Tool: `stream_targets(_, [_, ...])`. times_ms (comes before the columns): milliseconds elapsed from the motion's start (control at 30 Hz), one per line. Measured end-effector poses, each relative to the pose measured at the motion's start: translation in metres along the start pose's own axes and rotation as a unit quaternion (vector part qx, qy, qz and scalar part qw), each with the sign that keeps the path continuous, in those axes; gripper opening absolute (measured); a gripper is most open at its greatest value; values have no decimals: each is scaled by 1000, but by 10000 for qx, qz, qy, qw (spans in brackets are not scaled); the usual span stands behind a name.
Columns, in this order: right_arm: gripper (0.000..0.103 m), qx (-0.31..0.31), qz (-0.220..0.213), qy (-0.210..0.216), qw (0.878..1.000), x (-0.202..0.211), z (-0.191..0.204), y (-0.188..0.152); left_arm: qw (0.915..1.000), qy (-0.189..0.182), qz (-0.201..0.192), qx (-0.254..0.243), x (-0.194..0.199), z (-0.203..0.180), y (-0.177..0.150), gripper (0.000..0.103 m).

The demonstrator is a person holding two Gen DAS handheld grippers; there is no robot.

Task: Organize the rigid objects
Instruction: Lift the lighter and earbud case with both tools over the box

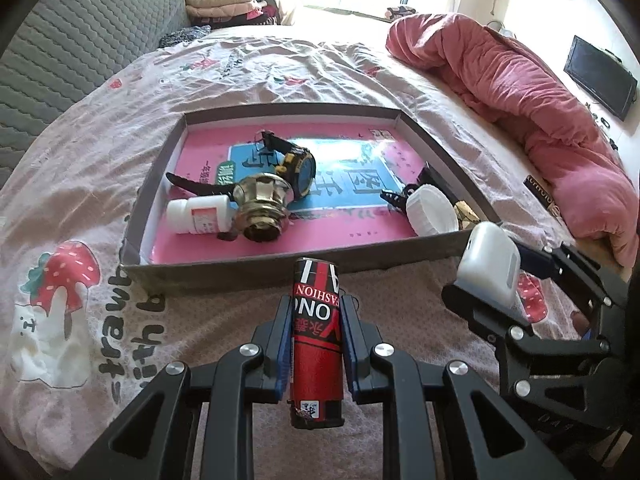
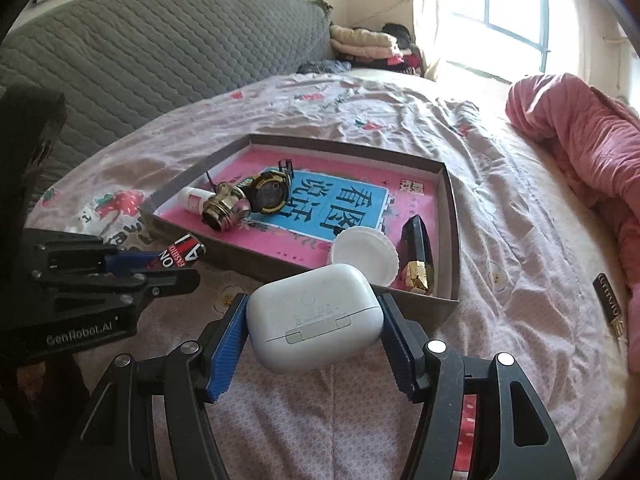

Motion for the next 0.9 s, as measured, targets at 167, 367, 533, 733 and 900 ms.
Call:
stream_targets(167, [65,-78,-264,-26,9996,1,-6,8,9998,41,-198,-7,5,4,6,22])
stream_targets(367, [65,-292,-573,-96,9979,4,-18,21,9987,189,-472,5,8,16,17,22])
stream_targets(533, [65,-480,-660,-148,9966,1,-28,28,9976,285,-615,116,10,32,25,22])
stream_targets(733, [65,-582,-761,-181,9952,3,-35,32,9966,343,-715,235,13,47,32,22])
stream_targets(900, [65,-610,-903,-225,9938,7,-37,36,9955,358,-836,251,18,54,36,22])
Point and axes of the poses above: each gripper's, at about its wrist camera, not at the fingertips, and x roughly against the way its jaws point, z to its left, y to its top, the point moved 2 cm from there along -x, roughly the way its jaws point
